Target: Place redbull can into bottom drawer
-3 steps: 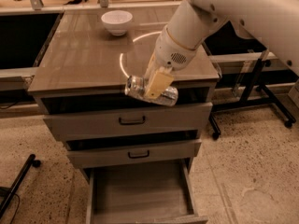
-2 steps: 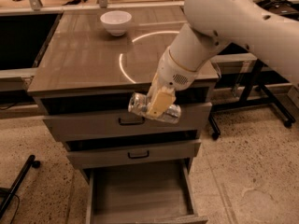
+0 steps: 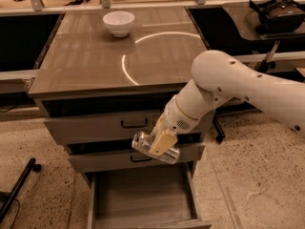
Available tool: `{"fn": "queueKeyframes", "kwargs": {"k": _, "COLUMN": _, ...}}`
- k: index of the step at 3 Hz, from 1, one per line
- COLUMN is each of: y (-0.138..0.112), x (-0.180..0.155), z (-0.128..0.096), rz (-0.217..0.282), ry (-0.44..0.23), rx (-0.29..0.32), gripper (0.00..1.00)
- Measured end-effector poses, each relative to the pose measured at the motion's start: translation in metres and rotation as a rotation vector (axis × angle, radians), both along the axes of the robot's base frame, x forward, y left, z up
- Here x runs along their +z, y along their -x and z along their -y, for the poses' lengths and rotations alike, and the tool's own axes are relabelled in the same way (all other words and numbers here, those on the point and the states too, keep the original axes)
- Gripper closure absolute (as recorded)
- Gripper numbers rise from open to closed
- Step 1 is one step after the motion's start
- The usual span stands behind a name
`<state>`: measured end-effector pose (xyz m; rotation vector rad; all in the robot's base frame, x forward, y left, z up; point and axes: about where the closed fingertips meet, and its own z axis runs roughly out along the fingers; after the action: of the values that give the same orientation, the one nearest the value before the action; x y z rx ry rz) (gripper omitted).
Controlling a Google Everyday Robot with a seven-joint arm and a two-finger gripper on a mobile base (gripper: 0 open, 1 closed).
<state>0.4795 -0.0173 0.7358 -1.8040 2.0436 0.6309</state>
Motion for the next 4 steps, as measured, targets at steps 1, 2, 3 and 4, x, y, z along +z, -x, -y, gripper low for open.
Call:
{"fn": "queueKeyframes", "kwargs": {"k": 1, "y": 0.0, "x": 0.0, "z": 0.0, "rz": 0.0, "ry": 0.0, "rx": 0.0, "gripper": 1.0}}
{"fn": "queueKeyframes", "kwargs": {"k": 2, "y": -0.006, "x": -0.03, "z": 0.008, "rz": 0.004, "ry": 0.032, "rx": -0.036, "gripper": 1.0}}
{"fn": "queueKeyframes", "kwargs": {"k": 3, "y": -0.013, "x": -0.075, "z": 0.021, "rz": 0.004, "ry": 0.057, "rx": -0.09, "gripper": 1.0}}
{"fn": "queueKeyframes", "kwargs": {"k": 4, "y": -0.019, "x": -0.121, "z": 0.03, "rz": -0.002, "ry": 0.071, "rx": -0.151, "gripper": 1.0}}
